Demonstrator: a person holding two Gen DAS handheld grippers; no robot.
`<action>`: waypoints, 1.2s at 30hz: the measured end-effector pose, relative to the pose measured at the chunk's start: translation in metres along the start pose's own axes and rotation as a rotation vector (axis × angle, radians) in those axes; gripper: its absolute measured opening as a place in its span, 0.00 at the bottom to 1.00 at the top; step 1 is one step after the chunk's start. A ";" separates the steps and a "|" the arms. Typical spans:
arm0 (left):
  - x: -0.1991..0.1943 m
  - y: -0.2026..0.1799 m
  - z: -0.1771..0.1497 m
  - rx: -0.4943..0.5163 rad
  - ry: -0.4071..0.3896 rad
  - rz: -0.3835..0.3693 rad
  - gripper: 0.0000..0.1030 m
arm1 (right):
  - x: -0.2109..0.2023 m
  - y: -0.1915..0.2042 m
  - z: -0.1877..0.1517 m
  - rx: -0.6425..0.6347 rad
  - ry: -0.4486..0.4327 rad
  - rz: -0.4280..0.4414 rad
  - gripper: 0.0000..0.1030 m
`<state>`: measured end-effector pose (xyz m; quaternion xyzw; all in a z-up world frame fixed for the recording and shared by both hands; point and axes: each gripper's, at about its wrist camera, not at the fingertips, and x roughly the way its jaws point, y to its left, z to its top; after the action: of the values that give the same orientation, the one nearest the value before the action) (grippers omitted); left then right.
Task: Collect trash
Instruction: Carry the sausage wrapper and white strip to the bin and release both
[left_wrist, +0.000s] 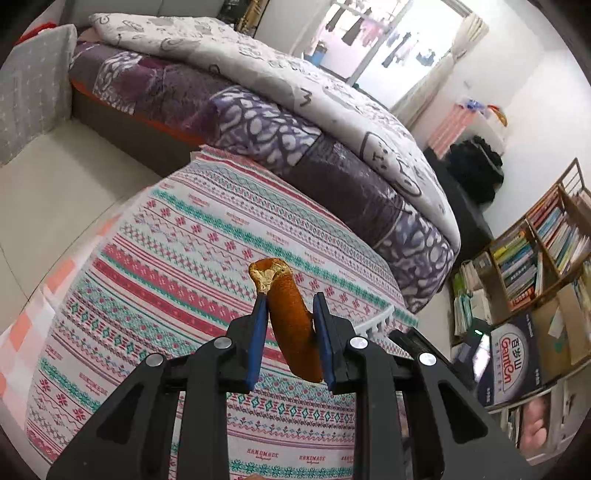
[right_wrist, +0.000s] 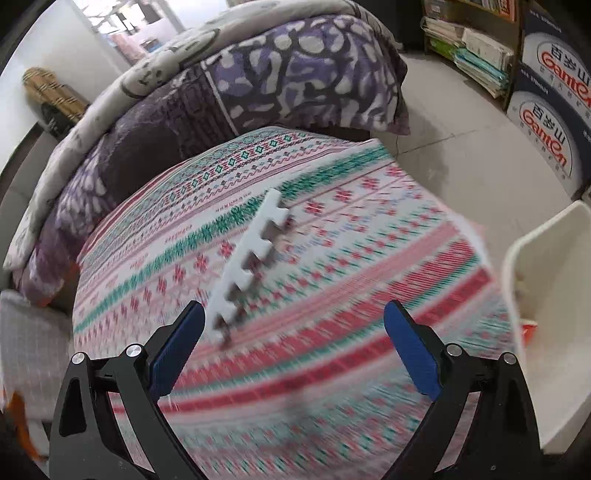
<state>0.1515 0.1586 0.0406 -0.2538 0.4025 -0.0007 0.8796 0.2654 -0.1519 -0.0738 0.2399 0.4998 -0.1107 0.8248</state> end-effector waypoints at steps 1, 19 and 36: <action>0.000 0.001 0.001 -0.001 0.004 -0.003 0.25 | 0.005 0.005 0.002 0.003 -0.002 -0.011 0.91; -0.008 0.024 0.008 -0.037 0.008 0.008 0.25 | -0.026 0.058 -0.018 -0.321 -0.018 0.186 0.25; -0.002 0.016 -0.014 0.022 0.016 0.082 0.25 | -0.125 0.023 -0.089 -0.565 -0.149 0.249 0.26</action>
<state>0.1370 0.1665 0.0274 -0.2275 0.4195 0.0292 0.8783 0.1470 -0.0946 0.0080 0.0518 0.4157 0.1169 0.9005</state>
